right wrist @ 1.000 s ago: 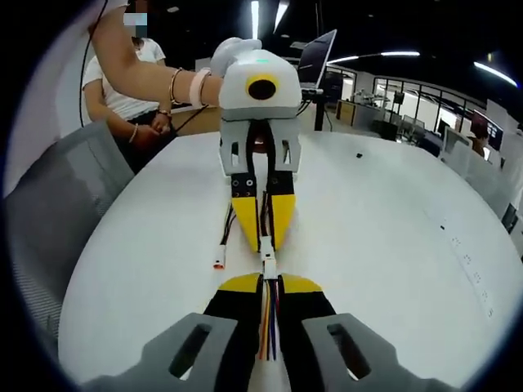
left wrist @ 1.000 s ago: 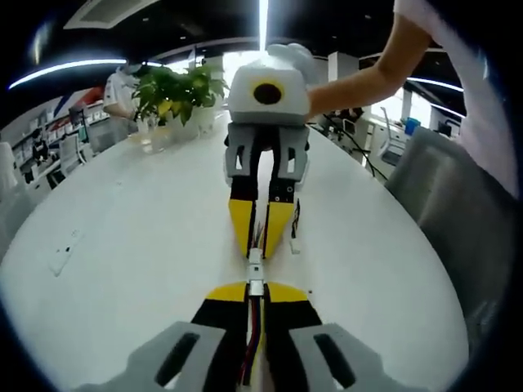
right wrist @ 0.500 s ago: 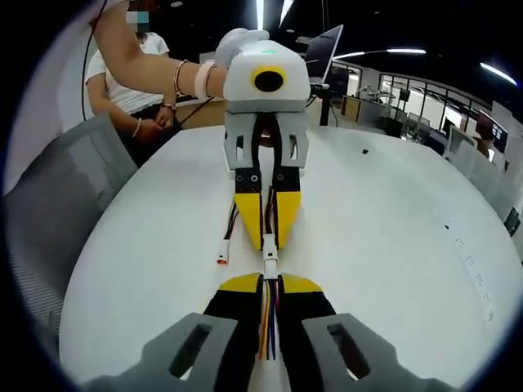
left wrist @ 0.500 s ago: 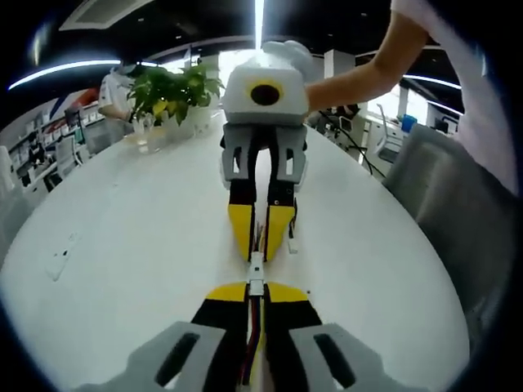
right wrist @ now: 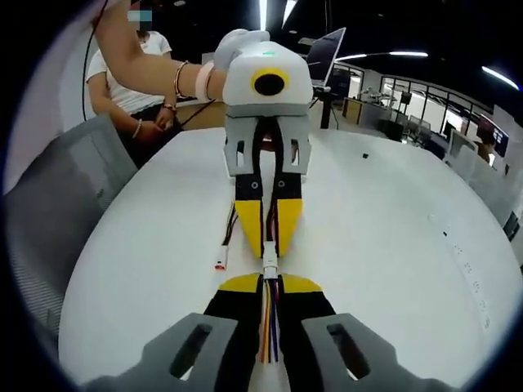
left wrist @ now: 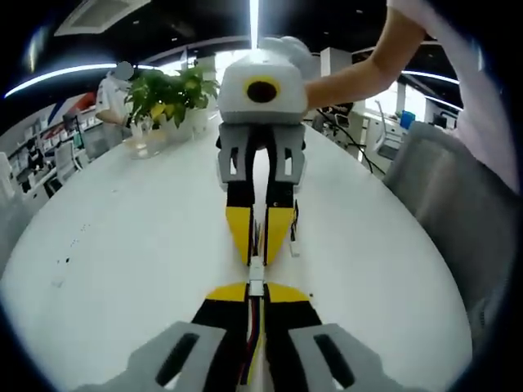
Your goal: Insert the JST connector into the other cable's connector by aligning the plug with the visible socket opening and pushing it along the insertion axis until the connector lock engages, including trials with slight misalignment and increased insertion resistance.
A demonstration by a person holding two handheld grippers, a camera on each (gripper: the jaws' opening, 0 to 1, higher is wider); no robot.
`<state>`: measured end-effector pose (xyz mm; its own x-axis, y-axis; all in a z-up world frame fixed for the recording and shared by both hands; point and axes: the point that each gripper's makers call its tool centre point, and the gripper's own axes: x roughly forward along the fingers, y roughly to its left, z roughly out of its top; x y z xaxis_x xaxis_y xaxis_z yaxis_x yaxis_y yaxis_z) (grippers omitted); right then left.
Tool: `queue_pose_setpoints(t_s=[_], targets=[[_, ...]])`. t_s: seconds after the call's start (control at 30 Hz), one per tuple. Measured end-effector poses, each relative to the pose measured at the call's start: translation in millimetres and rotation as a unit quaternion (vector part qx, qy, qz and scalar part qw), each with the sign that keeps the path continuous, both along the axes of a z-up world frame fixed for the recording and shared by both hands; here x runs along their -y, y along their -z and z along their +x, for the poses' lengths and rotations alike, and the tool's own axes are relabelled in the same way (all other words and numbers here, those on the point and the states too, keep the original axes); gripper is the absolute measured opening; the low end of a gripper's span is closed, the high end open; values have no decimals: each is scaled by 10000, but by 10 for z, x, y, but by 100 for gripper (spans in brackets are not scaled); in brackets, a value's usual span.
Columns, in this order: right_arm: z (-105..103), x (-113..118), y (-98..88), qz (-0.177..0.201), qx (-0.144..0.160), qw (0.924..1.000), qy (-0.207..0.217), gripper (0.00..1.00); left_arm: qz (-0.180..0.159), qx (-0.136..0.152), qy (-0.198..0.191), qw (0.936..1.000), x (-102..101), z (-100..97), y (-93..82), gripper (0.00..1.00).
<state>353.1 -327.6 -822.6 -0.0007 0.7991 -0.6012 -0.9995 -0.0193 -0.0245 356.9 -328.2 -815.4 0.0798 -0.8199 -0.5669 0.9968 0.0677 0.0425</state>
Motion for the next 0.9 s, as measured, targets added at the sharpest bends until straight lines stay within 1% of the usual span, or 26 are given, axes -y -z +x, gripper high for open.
queue_pose_setpoints(t_s=[0.1, 0.4, 0.5, 0.67, 0.7, 0.73, 0.87, 0.9], targets=[[7, -2, -23, 52, 0, 10000, 22, 3, -53, -8, -27, 10000, 3, 7, -20, 0], [13, 4, -31, 81, -21, 10000, 42, 3, -76, 1, -27, 10000, 9, 12, -30, 0], [25, 8, -37, 77, -19, 10000, 54, 3, -44, 87, 11, 10000, 16, 16, -44, 0], [12, 0, -46, 74, -58, 9999, 48, 2, -53, 44, 29, 10000, 31, 5, -52, 0], [18, 0, -34, 39, -2, 10000, 30, 2, 2, 166, 100, 9998, 31, 14, -46, 0], [19, 1, -25, 23, -13, 10000, 32, 2, 6, 115, 71, 9999, 37, 9, -44, 0], [28, 8, -32, 70, -92, 9999, 85, 2, 34, 192, 131, 9997, 40, 11, -51, 0], [32, 7, -40, 84, -89, 9999, 91, 2, 20, 173, 121, 9998, 40, 15, -62, 0]])
